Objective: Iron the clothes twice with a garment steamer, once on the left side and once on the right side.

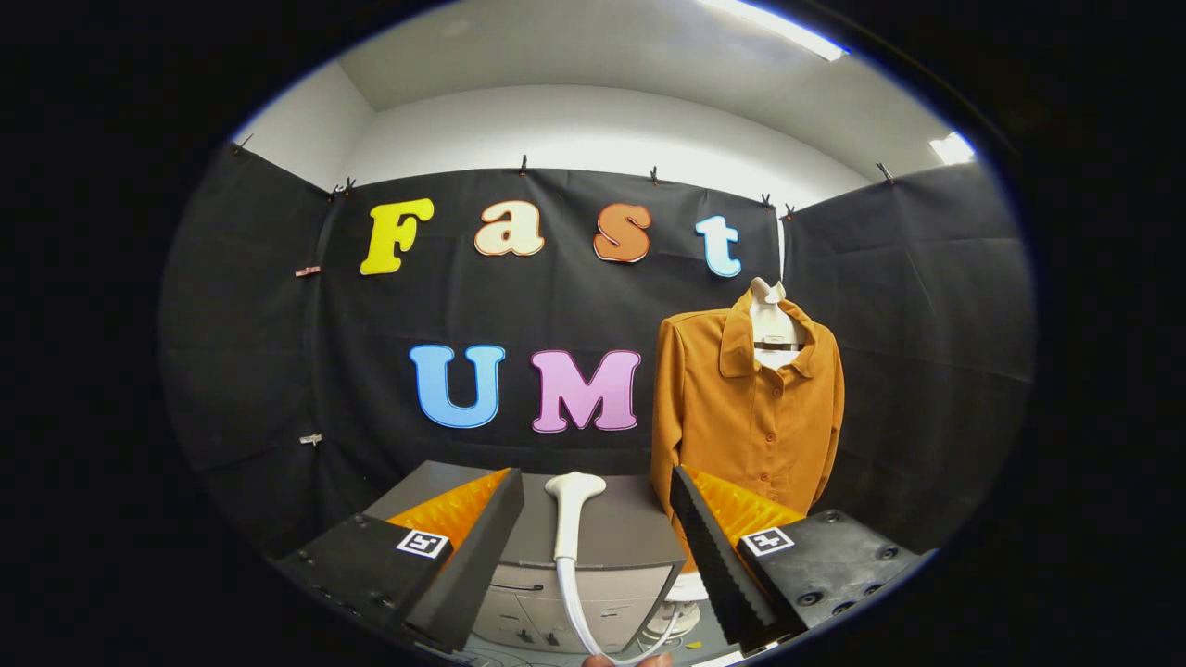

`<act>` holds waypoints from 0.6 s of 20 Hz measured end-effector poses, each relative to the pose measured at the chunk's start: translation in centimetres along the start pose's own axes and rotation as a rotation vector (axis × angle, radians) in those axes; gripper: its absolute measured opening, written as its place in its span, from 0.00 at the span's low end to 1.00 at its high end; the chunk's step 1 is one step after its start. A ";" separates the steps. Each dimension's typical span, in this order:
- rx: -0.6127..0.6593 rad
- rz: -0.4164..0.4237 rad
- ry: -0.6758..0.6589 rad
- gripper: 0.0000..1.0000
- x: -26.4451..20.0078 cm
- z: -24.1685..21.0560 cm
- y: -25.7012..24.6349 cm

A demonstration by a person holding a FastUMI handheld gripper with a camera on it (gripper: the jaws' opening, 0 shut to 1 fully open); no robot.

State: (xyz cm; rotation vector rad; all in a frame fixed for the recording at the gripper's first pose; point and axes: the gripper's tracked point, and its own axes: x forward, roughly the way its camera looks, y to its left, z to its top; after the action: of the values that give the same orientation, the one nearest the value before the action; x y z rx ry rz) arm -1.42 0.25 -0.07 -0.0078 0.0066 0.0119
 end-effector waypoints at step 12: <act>0.049 0.103 0.372 0.99 9.3 -12.2 3.7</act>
State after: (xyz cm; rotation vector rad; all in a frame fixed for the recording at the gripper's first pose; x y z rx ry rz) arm 7.78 4.00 -12.40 0.0394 0.3795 0.1135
